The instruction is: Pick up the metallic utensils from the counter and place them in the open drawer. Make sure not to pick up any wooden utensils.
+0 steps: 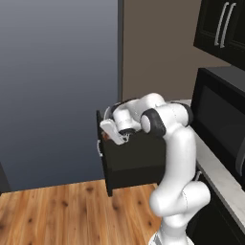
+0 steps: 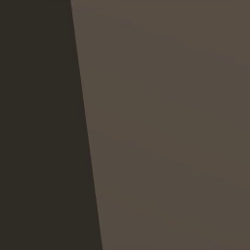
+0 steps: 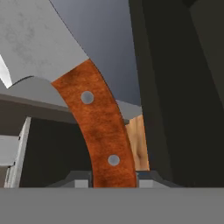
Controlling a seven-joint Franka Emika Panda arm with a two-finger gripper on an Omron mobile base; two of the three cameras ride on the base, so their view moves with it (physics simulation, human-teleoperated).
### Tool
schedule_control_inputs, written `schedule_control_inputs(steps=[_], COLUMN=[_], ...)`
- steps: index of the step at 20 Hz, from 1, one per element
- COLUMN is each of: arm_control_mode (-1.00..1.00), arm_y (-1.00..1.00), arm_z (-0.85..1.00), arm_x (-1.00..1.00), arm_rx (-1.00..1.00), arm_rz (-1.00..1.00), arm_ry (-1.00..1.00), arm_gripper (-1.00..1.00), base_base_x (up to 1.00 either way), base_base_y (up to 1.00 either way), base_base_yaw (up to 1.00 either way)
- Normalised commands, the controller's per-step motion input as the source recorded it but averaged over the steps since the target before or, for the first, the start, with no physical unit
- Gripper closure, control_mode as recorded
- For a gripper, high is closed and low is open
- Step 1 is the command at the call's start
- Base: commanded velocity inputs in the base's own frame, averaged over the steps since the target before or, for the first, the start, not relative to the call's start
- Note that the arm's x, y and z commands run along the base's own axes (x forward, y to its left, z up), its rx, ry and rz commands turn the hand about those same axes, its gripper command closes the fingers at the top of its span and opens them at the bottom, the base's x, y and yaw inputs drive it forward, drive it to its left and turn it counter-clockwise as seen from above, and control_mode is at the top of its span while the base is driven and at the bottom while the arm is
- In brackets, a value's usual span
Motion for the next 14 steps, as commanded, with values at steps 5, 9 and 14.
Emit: schedule_control_inputs(steps=[5, 9, 14], arm_control_mode=[-1.0, -1.0, -1.0], arm_y=[-0.01, -0.09, -0.39], arm_z=[0.83, 0.39, 0.03], arm_x=[0.34, 0.8, 0.6], arm_rx=[-0.14, -0.2, -0.33], arm_rz=[0.03, 0.0, 0.0], arm_ry=[0.0, 0.0, 0.01], arm_gripper=[1.0, 1.0, 1.0], base_base_x=[0.0, 0.0, 0.0], base_base_y=[0.0, 0.0, 0.0], base_base_yaw=[0.0, 0.0, 0.0])
